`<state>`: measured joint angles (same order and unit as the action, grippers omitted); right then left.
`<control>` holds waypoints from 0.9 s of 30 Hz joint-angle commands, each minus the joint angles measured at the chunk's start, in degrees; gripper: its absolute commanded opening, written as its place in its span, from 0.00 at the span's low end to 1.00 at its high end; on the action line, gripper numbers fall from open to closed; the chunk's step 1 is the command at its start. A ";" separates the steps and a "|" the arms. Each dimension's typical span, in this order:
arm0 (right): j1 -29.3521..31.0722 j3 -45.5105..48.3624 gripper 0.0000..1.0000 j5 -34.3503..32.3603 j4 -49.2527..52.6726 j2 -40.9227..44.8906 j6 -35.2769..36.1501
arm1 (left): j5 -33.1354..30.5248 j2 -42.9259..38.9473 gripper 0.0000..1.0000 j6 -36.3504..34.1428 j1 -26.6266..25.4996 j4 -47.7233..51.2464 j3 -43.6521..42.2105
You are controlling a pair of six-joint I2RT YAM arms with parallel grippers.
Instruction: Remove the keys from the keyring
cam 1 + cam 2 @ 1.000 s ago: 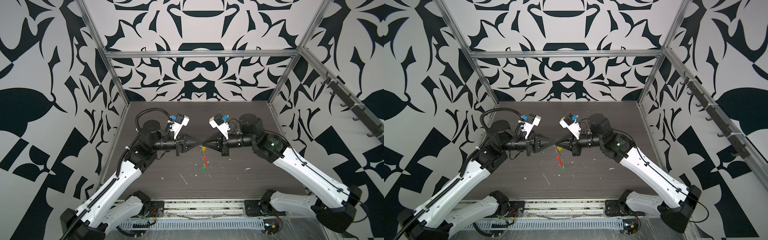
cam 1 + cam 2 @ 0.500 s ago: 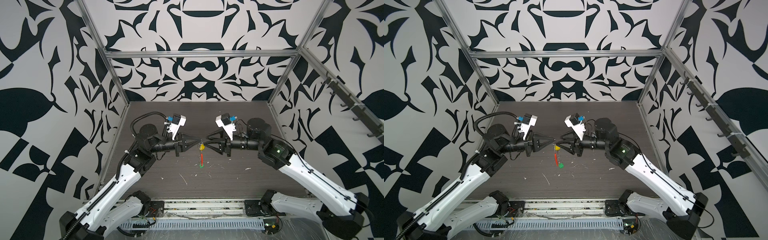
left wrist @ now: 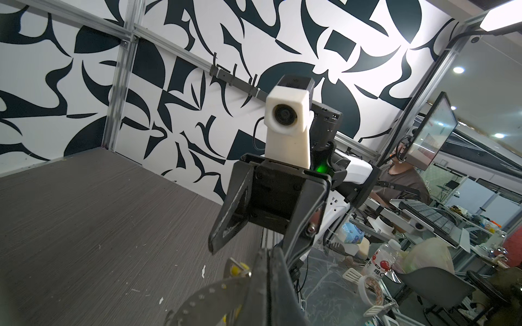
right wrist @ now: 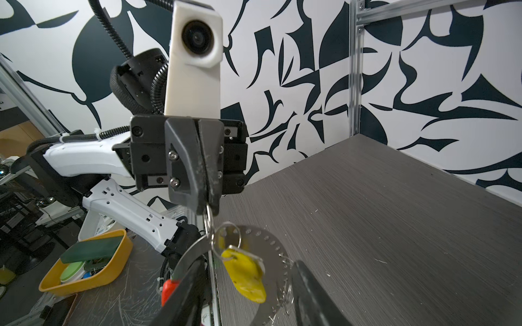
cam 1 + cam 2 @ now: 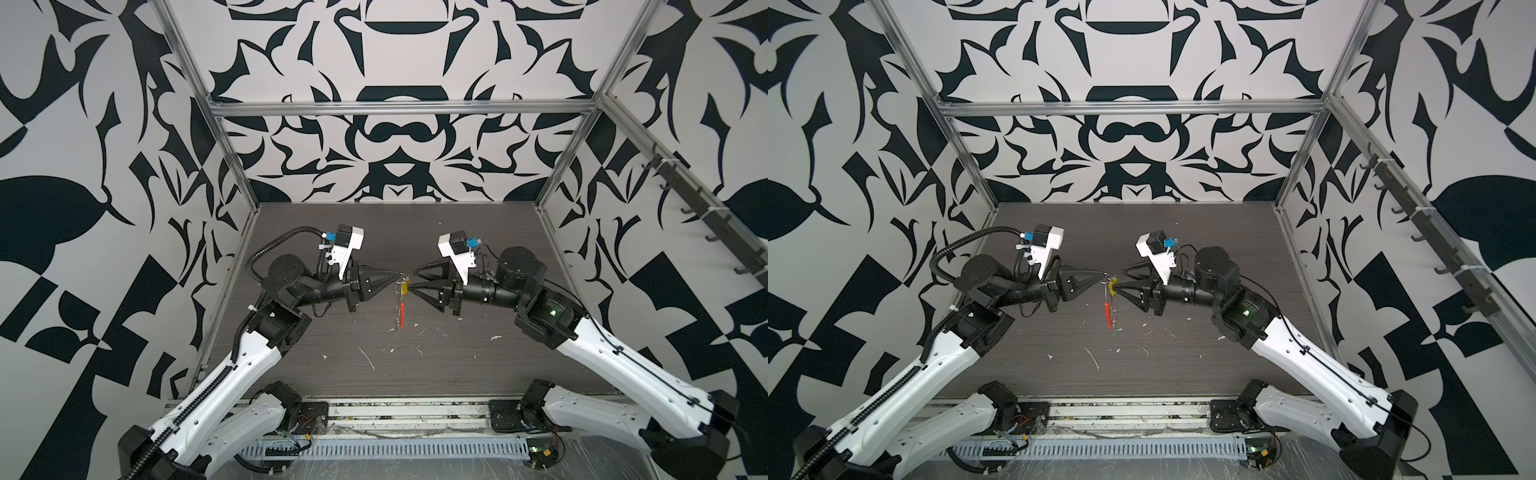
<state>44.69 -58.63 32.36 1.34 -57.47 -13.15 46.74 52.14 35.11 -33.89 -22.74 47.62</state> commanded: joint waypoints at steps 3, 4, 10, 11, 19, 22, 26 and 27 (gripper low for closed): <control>0.36 -0.25 0.52 1.49 -4.07 -0.51 -0.09 | 2.19 -0.04 0.00 1.92 -0.12 -4.37 -0.36; 0.40 -0.41 0.51 1.80 -4.02 -0.74 -0.12 | 2.38 -0.02 0.00 2.13 -0.10 -4.44 -0.37; 0.41 -1.31 0.30 3.97 -3.49 -1.68 0.10 | 0.64 -0.58 0.00 2.16 -0.12 -4.16 -1.02; 0.47 -1.31 0.26 4.43 -3.50 -1.76 0.07 | -0.20 -0.76 0.00 2.02 -0.11 -3.97 -1.17; 0.74 -1.66 0.00 4.77 -2.47 -1.94 0.31 | -4.48 -1.42 0.00 1.28 -0.11 -3.42 -1.63; 1.08 -1.90 0.00 4.82 -1.86 -2.07 0.78 | -6.44 -1.60 0.00 1.43 -0.12 -4.35 -2.04; 2.68 -3.01 0.00 3.89 1.26 -2.96 3.17 | -8.43 -1.60 0.00 2.71 -0.12 -7.23 -2.87; 2.95 -3.19 0.00 3.60 1.82 -3.22 3.63 | -8.71 -1.60 0.00 2.98 -0.12 -7.58 -2.86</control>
<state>46.44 -59.31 35.90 1.80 -60.23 -11.97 40.80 51.44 37.12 -33.93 -25.89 45.34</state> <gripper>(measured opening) 0.058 0.046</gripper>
